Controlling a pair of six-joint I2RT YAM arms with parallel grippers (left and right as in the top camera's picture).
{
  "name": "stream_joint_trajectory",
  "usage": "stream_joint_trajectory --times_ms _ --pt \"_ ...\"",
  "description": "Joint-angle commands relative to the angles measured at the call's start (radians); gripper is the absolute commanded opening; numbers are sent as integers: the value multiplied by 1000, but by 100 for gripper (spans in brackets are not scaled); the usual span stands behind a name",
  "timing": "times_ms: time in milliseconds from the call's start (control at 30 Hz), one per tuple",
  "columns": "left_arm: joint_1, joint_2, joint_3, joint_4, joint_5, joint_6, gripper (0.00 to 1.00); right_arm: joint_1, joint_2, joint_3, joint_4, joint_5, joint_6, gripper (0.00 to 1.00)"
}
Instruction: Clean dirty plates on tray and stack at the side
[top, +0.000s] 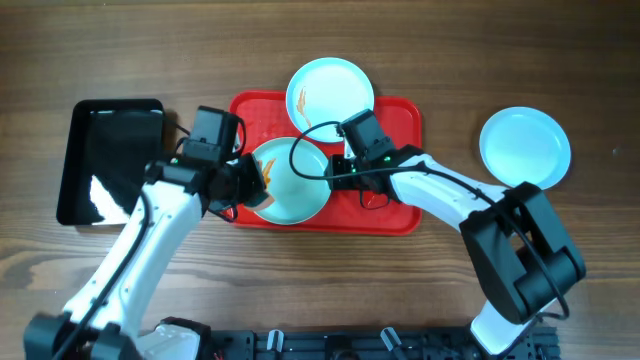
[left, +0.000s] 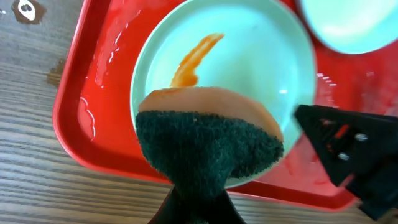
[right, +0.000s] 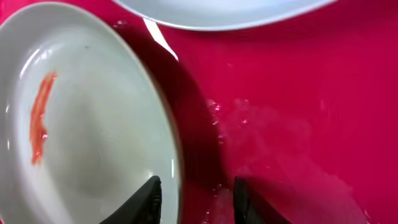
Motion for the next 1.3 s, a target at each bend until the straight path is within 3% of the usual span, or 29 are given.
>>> stream_joint_trajectory --times_ms 0,233,433,533,767,867,933,1267 --pt "-4 64 -7 18 -30 5 4 -16 18 5 3 -18 82 39" --pt "-4 90 -7 31 -29 5 4 -55 -23 21 -31 -262 45 49" --pt "-4 90 -7 47 -28 5 4 -22 -14 20 -98 -216 113 48" --pt "-4 90 -7 45 -27 5 4 10 -11 18 -113 -171 158 41" --pt "-4 90 -7 46 -28 5 4 58 -11 16 -126 -115 221 11" --pt "-4 90 -7 47 -28 5 4 63 -11 16 -127 -69 220 10" --pt "-4 90 -7 46 -28 8 4 63 -11 16 -126 -28 208 5" --pt "-4 90 -7 80 -27 61 4 63 -10 16 -107 71 131 5"
